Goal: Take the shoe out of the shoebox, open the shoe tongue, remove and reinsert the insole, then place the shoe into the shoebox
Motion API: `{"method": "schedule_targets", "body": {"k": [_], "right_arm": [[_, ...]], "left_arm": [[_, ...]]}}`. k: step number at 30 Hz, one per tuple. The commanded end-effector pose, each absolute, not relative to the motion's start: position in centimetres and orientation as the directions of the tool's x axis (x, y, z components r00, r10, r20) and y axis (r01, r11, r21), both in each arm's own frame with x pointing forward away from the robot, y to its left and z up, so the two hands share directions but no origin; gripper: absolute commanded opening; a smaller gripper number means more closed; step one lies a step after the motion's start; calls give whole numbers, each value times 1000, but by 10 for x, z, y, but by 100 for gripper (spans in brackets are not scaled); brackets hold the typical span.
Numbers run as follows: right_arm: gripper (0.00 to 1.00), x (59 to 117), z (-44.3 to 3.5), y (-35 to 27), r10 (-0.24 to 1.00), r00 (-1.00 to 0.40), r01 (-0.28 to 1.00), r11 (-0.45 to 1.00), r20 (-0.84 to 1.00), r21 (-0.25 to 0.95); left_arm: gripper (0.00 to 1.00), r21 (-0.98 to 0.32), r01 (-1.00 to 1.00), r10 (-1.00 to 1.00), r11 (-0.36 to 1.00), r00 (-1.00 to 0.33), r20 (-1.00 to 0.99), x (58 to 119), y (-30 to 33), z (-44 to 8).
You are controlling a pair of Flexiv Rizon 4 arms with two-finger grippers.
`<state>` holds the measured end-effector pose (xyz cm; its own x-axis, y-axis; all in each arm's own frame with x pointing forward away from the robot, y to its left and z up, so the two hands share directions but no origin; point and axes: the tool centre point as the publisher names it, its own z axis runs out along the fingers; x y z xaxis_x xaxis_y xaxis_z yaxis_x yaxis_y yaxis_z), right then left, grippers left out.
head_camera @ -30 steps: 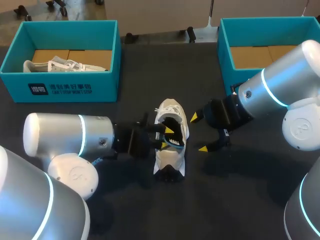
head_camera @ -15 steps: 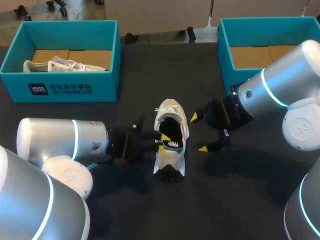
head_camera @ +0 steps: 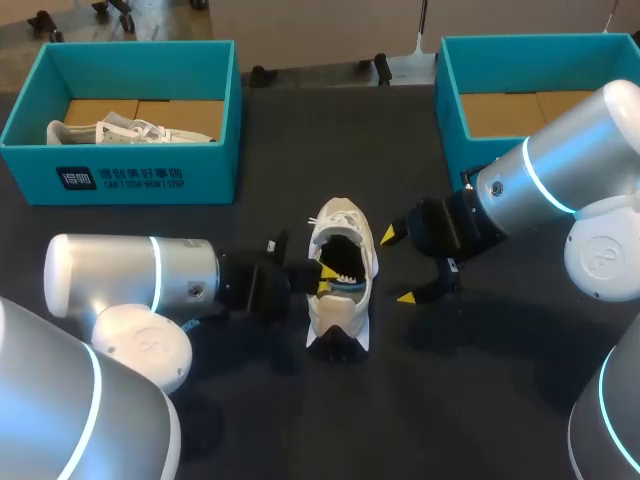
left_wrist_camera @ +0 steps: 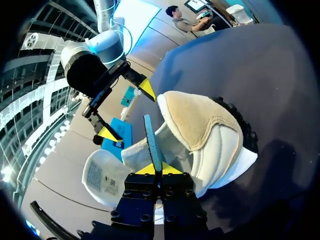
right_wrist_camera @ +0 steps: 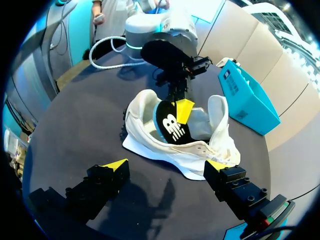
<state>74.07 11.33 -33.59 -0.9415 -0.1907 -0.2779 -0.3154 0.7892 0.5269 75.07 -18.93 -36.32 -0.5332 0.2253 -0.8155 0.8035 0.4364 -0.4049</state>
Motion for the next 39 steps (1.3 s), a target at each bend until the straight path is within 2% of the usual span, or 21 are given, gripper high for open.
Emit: {"method": "schedule_targets", "body": {"k": [1,9,10,12,13,14,15,39], "right_arm": [[100,740,-337,113,-191,-941,-317,788,-280,528],[100,740,-337,113,-191,-941,-317,788,-280,528],[100,740,-337,113,-191,-941,-317,788,-280,528],[100,740,-337,113,-191,-941,-317,788,-280,528],[100,740,-337,113,-191,-941,-317,788,-280,528],[100,740,-337,113,-191,-941,-317,788,-280,528],[100,740,-337,113,-191,-941,-317,788,-280,528],[100,740,-337,113,-191,-941,-317,788,-280,528]], "left_arm": [[0,-402,802,223,441,-532,-817,758,-195,-372],[0,-405,808,220,429,-528,-820,753,-198,-365],[2,-405,810,219,425,-526,-822,751,-198,-363],[24,-410,810,215,419,-527,-822,747,-197,-359],[26,-410,811,213,417,-526,-824,746,-196,-357],[33,-411,811,212,417,-526,-824,745,-195,-356],[35,-410,813,209,414,-523,-826,744,-193,-353],[45,-403,837,220,370,-501,-837,727,-178,-308]]}}
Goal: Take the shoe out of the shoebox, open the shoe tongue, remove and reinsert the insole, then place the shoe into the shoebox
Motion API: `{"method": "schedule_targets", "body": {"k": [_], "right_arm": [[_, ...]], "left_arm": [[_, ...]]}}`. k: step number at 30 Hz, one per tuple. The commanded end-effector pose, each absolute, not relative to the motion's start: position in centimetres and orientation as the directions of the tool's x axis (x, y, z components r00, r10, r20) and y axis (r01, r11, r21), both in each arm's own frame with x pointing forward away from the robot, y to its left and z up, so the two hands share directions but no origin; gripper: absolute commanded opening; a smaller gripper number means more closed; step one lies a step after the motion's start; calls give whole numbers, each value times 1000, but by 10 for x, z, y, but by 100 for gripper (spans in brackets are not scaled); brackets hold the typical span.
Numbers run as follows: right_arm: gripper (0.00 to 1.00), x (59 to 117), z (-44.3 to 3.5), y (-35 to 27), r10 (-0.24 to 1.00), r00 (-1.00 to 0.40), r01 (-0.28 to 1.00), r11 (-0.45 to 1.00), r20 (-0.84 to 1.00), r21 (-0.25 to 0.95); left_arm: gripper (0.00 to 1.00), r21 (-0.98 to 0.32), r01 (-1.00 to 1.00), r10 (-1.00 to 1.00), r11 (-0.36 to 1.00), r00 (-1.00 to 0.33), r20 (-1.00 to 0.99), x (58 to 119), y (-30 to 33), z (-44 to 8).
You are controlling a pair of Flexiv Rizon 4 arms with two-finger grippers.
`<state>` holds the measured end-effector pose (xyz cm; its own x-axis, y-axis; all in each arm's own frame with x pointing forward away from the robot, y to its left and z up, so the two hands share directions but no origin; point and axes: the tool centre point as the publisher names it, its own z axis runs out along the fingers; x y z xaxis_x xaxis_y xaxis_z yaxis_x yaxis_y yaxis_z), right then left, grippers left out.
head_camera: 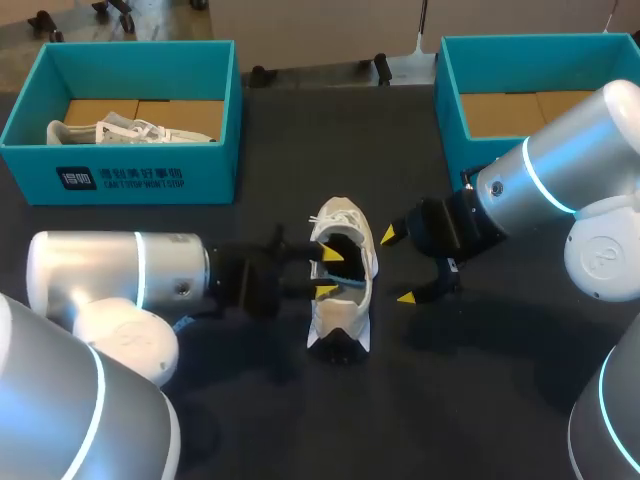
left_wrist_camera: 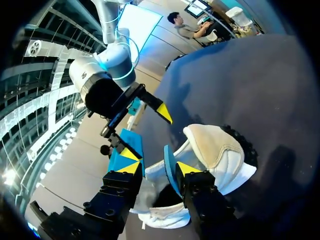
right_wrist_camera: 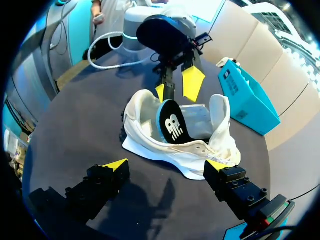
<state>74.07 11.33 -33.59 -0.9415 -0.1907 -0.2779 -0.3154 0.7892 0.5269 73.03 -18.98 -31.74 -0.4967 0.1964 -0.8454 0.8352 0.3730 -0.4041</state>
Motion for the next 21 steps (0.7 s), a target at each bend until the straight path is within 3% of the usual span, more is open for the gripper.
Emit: {"method": "schedule_targets", "body": {"k": [1,13,21], "right_arm": [[100,740,-337,113,-191,-941,-317,788,-280,528],[100,740,-337,113,-191,-941,-317,788,-280,528],[100,740,-337,113,-191,-941,-317,788,-280,528]], "left_arm": [[45,-407,836,222,368,-504,-835,726,-176,-307],[47,-423,830,235,362,-521,-821,727,-156,-287],[52,-412,848,373,333,-519,-769,731,-140,-275]]}}
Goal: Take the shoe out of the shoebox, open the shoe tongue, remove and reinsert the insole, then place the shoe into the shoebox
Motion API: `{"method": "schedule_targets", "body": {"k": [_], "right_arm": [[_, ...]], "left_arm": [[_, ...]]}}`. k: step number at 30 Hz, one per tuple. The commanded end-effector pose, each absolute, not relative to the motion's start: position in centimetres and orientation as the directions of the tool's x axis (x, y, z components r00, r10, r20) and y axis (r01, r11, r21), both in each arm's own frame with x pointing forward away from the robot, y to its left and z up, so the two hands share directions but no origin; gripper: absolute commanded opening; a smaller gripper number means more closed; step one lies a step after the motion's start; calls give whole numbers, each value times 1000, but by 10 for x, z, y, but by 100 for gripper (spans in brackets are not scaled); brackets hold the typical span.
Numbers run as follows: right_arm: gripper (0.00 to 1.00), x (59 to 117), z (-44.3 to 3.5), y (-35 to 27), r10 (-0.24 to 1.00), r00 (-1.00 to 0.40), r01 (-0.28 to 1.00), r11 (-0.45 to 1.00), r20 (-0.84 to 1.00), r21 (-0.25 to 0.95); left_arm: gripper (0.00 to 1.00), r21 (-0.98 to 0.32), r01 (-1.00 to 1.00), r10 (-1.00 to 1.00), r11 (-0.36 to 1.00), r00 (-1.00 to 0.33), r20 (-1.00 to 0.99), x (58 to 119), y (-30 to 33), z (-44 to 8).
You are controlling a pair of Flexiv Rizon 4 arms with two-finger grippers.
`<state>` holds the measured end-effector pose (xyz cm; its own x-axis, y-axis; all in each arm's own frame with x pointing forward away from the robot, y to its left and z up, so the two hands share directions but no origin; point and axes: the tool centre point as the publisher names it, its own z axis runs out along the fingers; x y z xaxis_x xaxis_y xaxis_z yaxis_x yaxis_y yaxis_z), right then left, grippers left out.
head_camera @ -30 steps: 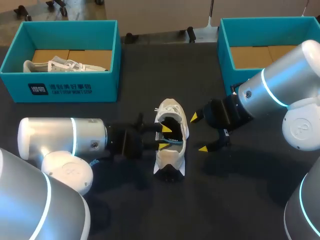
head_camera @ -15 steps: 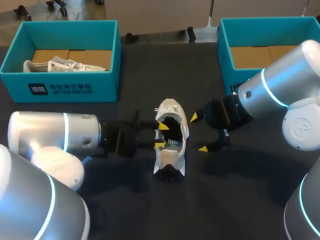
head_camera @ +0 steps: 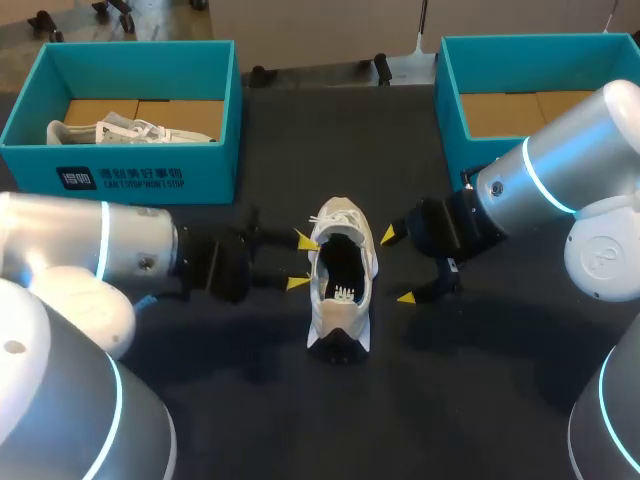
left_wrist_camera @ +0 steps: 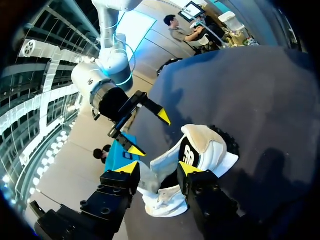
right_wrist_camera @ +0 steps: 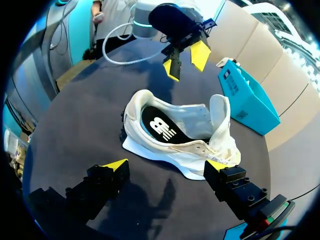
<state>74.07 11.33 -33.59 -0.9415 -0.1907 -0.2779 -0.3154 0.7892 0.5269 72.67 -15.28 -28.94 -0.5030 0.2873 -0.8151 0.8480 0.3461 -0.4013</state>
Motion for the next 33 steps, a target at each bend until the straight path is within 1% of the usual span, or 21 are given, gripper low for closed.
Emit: {"method": "schedule_targets", "body": {"k": [1,6,7,8,11,14,15,16,17,20,21,23,27,29,31,32,33], "right_arm": [[100,740,-337,113,-191,-941,-317,788,-280,528],[100,740,-337,113,-191,-941,-317,788,-280,528],[100,740,-337,113,-191,-941,-317,788,-280,528],[100,740,-337,113,-191,-941,-317,788,-280,528],[100,740,-337,113,-191,-941,-317,788,-280,528],[100,740,-337,113,-191,-941,-317,788,-280,528],[100,740,-337,113,-191,-941,-317,788,-280,528],[100,740,-337,113,-191,-941,-317,788,-280,528],[100,740,-337,113,-191,-941,-317,788,-280,528],[100,740,-337,113,-191,-941,-317,788,-280,528],[100,740,-337,113,-191,-941,-317,788,-280,528],[100,740,-337,113,-191,-941,-317,788,-280,528],[100,741,-329,107,-171,-951,-287,802,-259,524],[100,743,-325,104,-155,-955,-268,812,-251,518],[100,744,-322,99,-129,-961,-242,816,-243,524],[100,744,-319,95,-112,-963,-229,823,-247,520],[100,744,-317,93,-99,-964,-219,825,-248,521]], "left_arm": [[54,-400,857,389,325,-507,-769,732,-137,-273],[51,-383,879,468,285,-476,-745,738,-128,-263],[51,-381,882,483,276,-470,-739,739,-128,-261],[53,-370,893,505,258,-451,-736,739,-127,-258],[53,-351,907,538,232,-421,-730,744,-125,-250],[58,-330,919,582,217,-393,-711,748,-124,-245],[71,-320,922,605,217,-384,-697,750,-123,-244],[78,-324,921,617,216,-386,-686,751,-122,-242],[80,-324,924,622,204,-378,-686,752,-122,-240],[78,-302,935,665,185,-345,-662,754,-121,-236],[78,-302,937,681,178,-339,-649,755,-121,-233],[75,-287,943,701,171,-321,-637,757,-121,-230],[76,-273,947,744,169,-304,-595,764,-117,-223],[82,-267,949,760,169,-298,-578,768,-115,-220],[91,-248,954,774,171,-286,-566,770,-113,-220],[100,-280,944,775,174,-307,-552,771,-112,-220],[100,-280,944,775,174,-307,-552,771,-112,-220]]}}
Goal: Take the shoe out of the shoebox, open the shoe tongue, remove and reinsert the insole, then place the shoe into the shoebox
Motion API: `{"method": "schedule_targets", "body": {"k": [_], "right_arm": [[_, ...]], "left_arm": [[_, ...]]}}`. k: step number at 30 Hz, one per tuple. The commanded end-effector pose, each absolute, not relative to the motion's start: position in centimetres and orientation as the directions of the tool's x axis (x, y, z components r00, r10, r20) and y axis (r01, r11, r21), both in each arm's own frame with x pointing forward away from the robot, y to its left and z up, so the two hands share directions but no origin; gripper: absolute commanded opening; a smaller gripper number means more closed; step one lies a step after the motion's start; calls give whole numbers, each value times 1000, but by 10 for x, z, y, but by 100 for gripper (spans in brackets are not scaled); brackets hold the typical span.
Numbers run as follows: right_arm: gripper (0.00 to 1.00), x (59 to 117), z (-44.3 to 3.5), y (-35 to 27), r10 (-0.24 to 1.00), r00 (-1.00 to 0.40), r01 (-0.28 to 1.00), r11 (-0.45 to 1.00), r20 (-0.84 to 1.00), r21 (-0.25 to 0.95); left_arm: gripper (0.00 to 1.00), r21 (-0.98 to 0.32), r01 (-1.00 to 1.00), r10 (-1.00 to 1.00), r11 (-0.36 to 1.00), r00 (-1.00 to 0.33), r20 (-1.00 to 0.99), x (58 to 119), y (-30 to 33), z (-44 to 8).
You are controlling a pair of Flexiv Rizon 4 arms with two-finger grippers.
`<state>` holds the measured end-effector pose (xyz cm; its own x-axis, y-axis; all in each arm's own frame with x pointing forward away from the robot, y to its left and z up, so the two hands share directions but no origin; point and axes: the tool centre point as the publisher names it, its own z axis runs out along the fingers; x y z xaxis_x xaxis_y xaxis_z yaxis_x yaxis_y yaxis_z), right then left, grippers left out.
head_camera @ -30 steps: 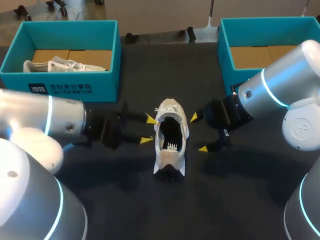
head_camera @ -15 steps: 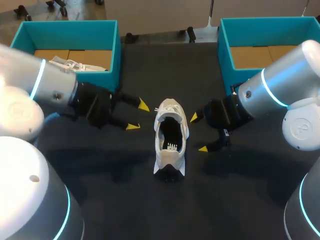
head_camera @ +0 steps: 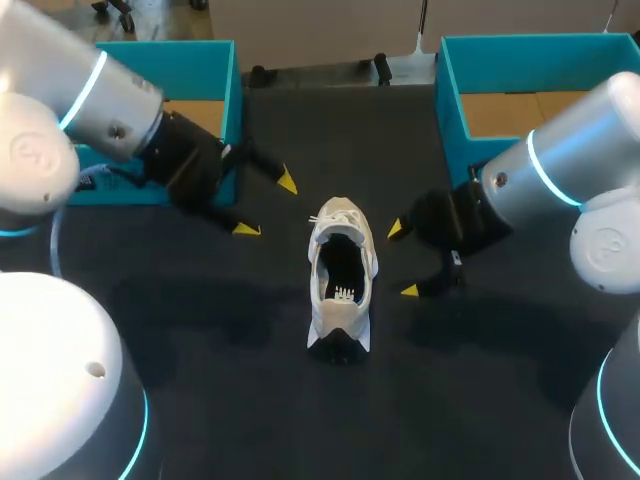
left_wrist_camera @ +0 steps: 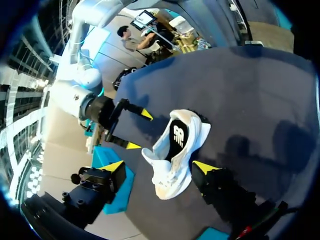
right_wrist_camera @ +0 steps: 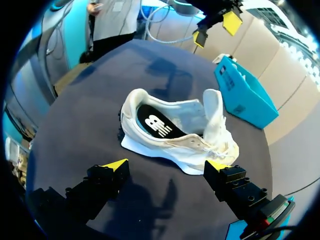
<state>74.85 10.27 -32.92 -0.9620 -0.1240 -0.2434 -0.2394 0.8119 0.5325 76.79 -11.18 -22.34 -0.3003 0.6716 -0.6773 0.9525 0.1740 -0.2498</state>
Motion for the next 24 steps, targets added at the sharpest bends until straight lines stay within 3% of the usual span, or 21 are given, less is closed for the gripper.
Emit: {"method": "schedule_targets", "body": {"k": [1,10,16,24], "right_arm": [[100,745,-315,89,-83,-968,-198,833,-238,516],[100,754,-287,54,-65,-978,-147,890,-198,432],[100,759,-265,21,-4,-996,-43,901,-90,433],[100,768,-244,-4,8,-999,-14,905,-50,425]], "left_arm": [[100,-280,944,775,174,-307,-552,771,-112,-220],[100,-280,944,775,174,-307,-552,771,-112,-220],[100,-280,944,775,174,-307,-552,771,-112,-220],[100,-253,958,823,136,-251,-509,776,-113,-213]]}}
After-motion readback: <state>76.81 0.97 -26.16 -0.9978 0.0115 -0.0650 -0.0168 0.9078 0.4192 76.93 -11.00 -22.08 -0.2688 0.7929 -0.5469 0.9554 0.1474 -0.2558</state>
